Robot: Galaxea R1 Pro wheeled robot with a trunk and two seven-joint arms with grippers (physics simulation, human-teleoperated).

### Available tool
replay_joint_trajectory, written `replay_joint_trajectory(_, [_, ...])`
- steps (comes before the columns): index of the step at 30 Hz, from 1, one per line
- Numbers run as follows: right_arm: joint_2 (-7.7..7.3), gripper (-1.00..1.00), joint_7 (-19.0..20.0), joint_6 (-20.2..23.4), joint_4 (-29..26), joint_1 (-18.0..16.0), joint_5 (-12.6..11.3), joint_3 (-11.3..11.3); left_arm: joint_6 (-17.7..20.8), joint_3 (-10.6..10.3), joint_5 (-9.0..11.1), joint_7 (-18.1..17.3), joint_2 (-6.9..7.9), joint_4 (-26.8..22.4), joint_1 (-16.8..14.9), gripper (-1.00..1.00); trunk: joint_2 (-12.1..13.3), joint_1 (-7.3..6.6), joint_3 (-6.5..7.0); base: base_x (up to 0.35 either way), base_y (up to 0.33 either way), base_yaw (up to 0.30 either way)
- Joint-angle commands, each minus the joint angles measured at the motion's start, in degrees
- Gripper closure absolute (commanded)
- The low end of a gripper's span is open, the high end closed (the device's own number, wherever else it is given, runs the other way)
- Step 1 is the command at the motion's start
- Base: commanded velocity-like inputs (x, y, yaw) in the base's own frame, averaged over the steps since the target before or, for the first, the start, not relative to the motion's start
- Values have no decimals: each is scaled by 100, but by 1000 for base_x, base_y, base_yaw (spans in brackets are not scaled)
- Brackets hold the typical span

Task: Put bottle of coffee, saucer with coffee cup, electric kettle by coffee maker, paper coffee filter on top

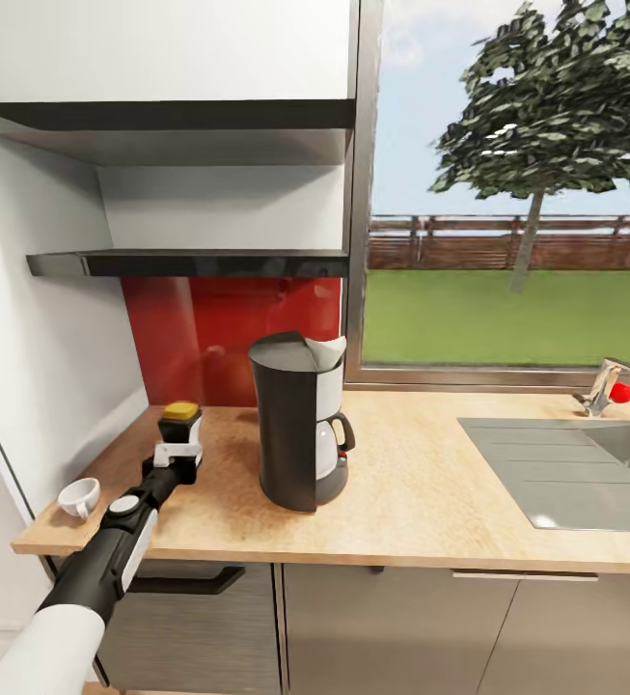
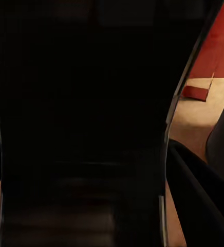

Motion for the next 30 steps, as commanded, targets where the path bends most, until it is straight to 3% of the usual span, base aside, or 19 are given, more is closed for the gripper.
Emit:
replay_joint_trajectory(1, [-1, -100, -31, -6, -9, 4, -47, 48, -114, 12, -10, 18, -10, 136, -1, 100, -3, 2, 0, 0, 0, -81])
replay_joint_trajectory(9, [-44, -100, -41, -7, -6, 4, -34, 43, -517, 7, -31, 115, -145, 797, -1, 100, -3, 2, 0, 0, 0, -234])
replay_joint_trajectory(12, [-273, -100, -42, -3, 11, 4, -30, 60, -535, 7, -81, 118, -193, 889, -1, 100, -3, 2, 0, 0, 0, -54])
replay_joint_trajectory(16, [-410, -100, -37, -2, 20, 4, -30, 71, -594, 9, -131, 118, -207, 907, -1, 100, -3, 2, 0, 61, 0, -9])
replay_joint_trajectory(21, [-424, -100, -35, 3, 22, 4, -30, 73, -987, 7, -135, 115, -196, 910, -1, 100, -3, 2, 0, 262, 0, -1])
replay_joint_trajectory(30, [-429, -100, -36, 7, 37, 4, -24, 80, -1080, 42, -138, 117, -141, 961, 7, 100, -3, 2, 0, 70, 0, -151])
